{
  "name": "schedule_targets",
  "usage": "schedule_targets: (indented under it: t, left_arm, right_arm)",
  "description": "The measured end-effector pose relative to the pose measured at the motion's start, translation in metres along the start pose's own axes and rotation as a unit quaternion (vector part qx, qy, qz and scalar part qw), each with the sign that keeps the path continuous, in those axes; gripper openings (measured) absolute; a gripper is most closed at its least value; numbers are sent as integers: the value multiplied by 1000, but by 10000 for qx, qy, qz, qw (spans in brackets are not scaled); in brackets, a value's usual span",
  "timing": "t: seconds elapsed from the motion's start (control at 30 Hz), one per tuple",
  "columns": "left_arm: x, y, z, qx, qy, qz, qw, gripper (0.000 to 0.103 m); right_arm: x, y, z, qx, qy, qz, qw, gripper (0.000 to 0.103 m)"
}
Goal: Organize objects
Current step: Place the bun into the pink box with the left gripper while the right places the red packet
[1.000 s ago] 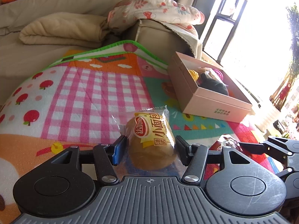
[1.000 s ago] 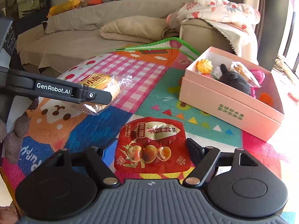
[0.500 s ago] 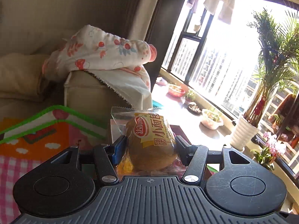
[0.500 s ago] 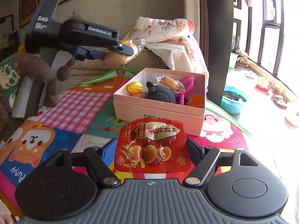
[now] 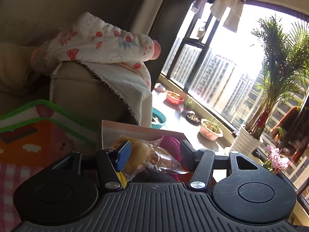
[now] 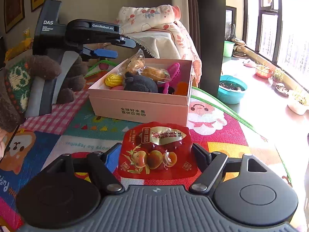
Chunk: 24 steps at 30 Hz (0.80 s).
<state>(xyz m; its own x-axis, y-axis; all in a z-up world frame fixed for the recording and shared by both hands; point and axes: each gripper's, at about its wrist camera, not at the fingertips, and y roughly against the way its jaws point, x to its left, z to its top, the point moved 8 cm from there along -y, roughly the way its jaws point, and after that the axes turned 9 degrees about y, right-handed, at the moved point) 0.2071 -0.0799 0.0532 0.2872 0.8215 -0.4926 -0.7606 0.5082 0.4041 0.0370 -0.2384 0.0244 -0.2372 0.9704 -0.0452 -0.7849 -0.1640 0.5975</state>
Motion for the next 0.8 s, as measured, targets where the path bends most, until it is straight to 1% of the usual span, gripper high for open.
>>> schedule_targets:
  t: [0.13,0.2,0.27,0.33,0.37,0.4,0.43,0.5,0.57,0.63,0.67,0.73,0.8]
  left_arm:
    - [6,40,-24,34,-324,181,9993,61]
    - [13,51,-35,134,-307,222,9992,61]
    - [21,56,-44,276,-136,229,9993,61]
    - [30,57,-49,357,22,317,9989,61]
    - [36,56,-51,397,74,415,9983,61]
    - [39,56,-52,433,106,485,9978,61]
    - [44,56,-52,471,161,553,9972,61]
    - [48,60,-54,484,229,542,9971,61]
    - [50,62,-51,445,221,524,9974,61]
    - [50,60,-48,415,235,495,9976,61]
    - [48,57,-47,410,248,464,9978,61]
    - [45,51,-45,398,205,440,9980,61]
    - [42,40,-44,413,75,575,9975,61]
  right_arm:
    - [-14,3,30,-295,-219,70,9993,77]
    - [-24,-2,58,-509,-406,154,9978,77]
    - [-34,-15,88,-643,-689,356,9949,77]
    - [-42,-34,110,-620,-966,588,9917,78]
    - [-45,-46,118,-532,-1076,764,9898,79]
    - [-49,-56,122,-434,-1192,835,9884,86]
    - [-54,-62,123,-371,-1310,727,9880,87]
    - [-60,-61,118,-383,-1292,483,9897,87]
    - [-66,-50,104,-435,-1170,207,9920,87]
    - [-70,-41,85,-325,-955,-78,9949,86]
    - [-70,-37,74,-242,-822,-176,9962,83]
    - [-66,-36,53,-13,-474,-311,9984,70]
    - [-57,-41,38,197,-140,-452,9987,66]
